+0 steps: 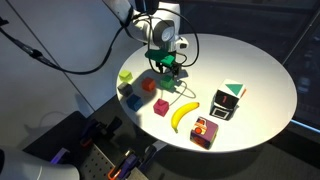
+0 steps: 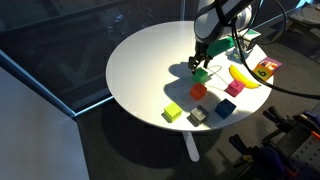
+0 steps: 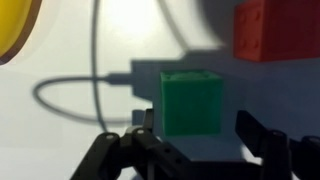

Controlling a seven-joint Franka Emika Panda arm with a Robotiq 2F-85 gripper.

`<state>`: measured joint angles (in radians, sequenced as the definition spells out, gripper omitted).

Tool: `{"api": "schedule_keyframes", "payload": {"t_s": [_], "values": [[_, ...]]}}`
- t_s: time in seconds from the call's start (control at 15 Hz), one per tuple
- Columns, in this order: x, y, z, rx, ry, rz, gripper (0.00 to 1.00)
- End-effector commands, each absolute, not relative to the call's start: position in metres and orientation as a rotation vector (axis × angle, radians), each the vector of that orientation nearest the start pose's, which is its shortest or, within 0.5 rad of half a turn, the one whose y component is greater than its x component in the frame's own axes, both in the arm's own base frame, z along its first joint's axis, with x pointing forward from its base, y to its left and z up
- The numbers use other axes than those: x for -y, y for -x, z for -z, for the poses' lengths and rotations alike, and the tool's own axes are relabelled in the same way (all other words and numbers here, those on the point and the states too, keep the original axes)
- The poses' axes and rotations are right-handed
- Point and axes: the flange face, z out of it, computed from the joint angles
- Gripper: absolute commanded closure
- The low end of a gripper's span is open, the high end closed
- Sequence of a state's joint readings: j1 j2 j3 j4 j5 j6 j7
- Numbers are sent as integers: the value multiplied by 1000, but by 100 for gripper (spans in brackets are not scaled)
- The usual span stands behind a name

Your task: Place the dark green block on the table

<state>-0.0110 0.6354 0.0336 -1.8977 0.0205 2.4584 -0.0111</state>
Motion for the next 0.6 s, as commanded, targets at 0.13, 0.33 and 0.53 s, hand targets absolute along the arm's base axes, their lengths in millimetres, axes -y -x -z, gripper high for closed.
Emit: {"api": "schedule_keyframes", "payload": {"t_s": [0.13,0.33,0.53], "values": [[-14,-624,-170,6,3109,-111,0],[-18,-621,-186,-16,3110,-101,0],[-25,-619,-206,-26,3104,-83,0]]}}
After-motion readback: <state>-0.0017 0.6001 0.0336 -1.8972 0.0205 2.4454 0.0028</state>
